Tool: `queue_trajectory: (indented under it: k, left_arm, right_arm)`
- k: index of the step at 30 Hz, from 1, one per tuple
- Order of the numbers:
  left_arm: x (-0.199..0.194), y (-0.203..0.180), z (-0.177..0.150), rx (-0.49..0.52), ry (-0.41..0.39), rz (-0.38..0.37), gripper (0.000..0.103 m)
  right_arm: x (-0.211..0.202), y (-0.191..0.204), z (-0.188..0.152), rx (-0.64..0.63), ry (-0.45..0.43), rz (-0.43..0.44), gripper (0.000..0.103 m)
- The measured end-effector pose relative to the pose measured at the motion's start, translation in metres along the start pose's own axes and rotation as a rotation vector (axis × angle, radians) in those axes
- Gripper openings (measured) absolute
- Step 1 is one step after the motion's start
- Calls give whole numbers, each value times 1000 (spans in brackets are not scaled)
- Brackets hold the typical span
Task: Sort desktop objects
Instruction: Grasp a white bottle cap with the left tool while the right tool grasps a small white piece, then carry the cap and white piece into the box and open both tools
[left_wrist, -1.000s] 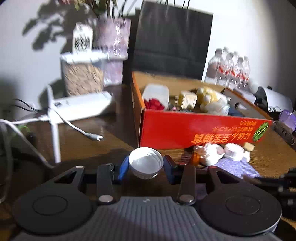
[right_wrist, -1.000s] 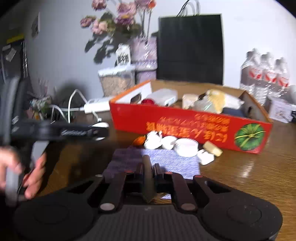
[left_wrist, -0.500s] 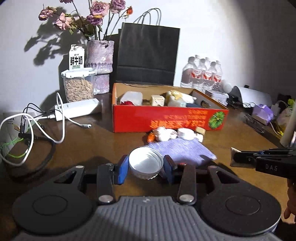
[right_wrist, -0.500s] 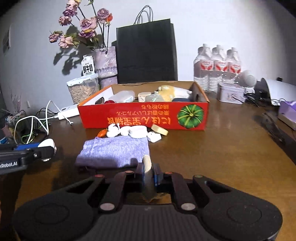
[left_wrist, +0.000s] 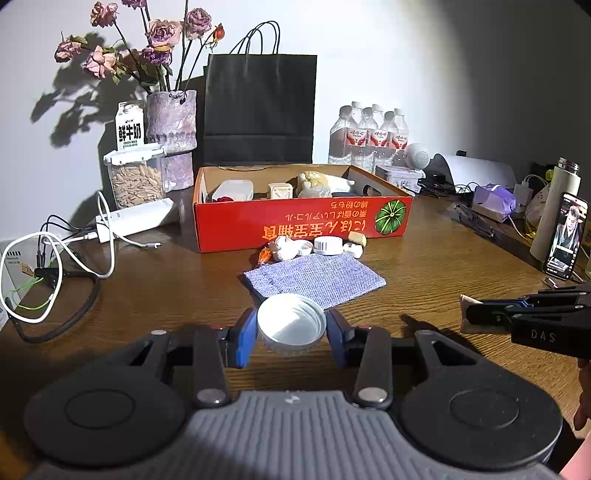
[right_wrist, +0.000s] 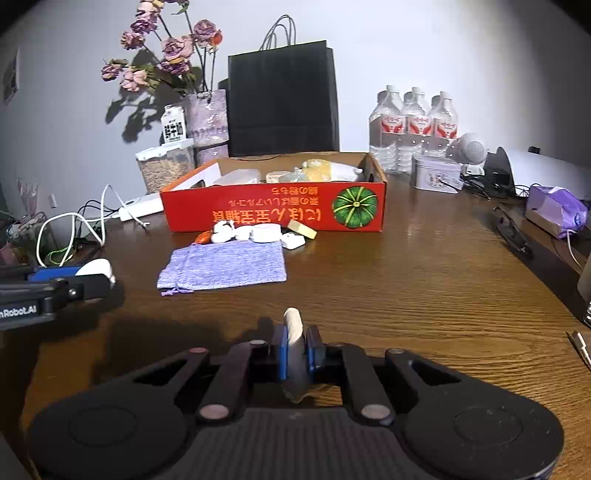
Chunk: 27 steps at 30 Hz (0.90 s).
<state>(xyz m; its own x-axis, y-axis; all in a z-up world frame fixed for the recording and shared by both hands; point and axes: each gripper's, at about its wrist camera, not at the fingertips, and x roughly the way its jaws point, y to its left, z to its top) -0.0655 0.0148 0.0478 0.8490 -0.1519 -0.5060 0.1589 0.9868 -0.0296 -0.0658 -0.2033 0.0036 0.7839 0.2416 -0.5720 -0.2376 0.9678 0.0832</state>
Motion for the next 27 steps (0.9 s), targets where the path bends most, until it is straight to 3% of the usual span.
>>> queue_trajectory:
  k: [9, 12, 16, 20, 23, 27]
  left_arm:
    - [7, 10, 4, -28, 13, 32, 41]
    - [13, 14, 15, -20, 0, 28, 42]
    - [29, 26, 53, 15, -70, 26, 42]
    - [69, 40, 104, 54, -90, 34, 42]
    - [113, 52, 138, 63, -47, 8, 42]
    - [180, 69, 166, 43, 69, -23, 42]
  right_arm:
    - [0, -6, 15, 5, -32, 30, 9]
    - [6, -12, 36, 1, -50, 58, 9]
    - [24, -13, 81, -12, -85, 110, 9]
    - [59, -8, 139, -18, -113, 168, 9]
    - [101, -4, 178, 6, -92, 238, 9]
    - [172, 5, 214, 89, -1, 328, 9]
